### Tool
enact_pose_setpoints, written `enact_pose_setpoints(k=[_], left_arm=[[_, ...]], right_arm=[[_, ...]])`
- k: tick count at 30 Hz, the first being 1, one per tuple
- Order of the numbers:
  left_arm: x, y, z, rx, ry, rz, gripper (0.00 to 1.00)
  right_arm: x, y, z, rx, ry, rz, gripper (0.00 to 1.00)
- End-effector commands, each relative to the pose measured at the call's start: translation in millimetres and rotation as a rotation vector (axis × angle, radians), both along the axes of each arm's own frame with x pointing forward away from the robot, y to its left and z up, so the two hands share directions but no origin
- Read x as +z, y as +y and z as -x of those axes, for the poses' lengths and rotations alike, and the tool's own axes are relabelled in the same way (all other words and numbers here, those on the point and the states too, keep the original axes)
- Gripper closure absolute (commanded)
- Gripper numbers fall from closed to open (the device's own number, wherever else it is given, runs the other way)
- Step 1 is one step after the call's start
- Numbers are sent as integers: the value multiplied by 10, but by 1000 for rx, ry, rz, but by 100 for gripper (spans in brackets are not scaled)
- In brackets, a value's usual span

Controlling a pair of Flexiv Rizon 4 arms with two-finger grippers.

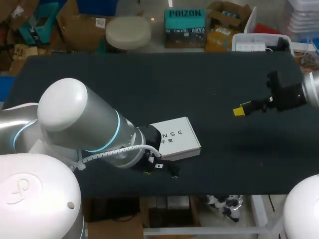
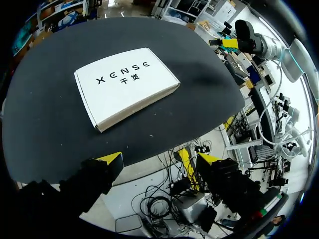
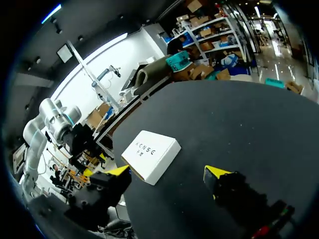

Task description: Assemble the packaging by folding the flat box into shape, placing the metal phone stand inside, and closing the box properly

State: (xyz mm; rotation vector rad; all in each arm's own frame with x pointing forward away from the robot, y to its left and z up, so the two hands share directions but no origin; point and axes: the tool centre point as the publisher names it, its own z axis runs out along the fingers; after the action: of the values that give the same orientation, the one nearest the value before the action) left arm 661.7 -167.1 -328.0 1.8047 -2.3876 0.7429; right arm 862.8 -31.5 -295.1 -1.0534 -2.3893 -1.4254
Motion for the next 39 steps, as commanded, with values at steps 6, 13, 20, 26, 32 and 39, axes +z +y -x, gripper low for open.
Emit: enact_pose_setpoints(k=[6,13,20,26,32,39], left_arm=[[-238,-240,-60,337,34,-448,0],[-238,-240,-60,337,34,-448,0],[-409,-356,-121,439,47,-529,0],[-535,-404,-196,410,67,-545,0],[-624,-428,-317,395,57,-588,0],[-716,-396,-478,403,98,-602,0]], right_arm=[[-54,-108,-87,81,-252,126,0],[-54,-108,-87,81,-252,126,0],[-99,-272,-93,121,-423,61,0],[-112,-374,-152,150,-540,10,0],[-175,-375,-193,132,-573,0,0],[-190,-360,-222,106,-597,33,0]])
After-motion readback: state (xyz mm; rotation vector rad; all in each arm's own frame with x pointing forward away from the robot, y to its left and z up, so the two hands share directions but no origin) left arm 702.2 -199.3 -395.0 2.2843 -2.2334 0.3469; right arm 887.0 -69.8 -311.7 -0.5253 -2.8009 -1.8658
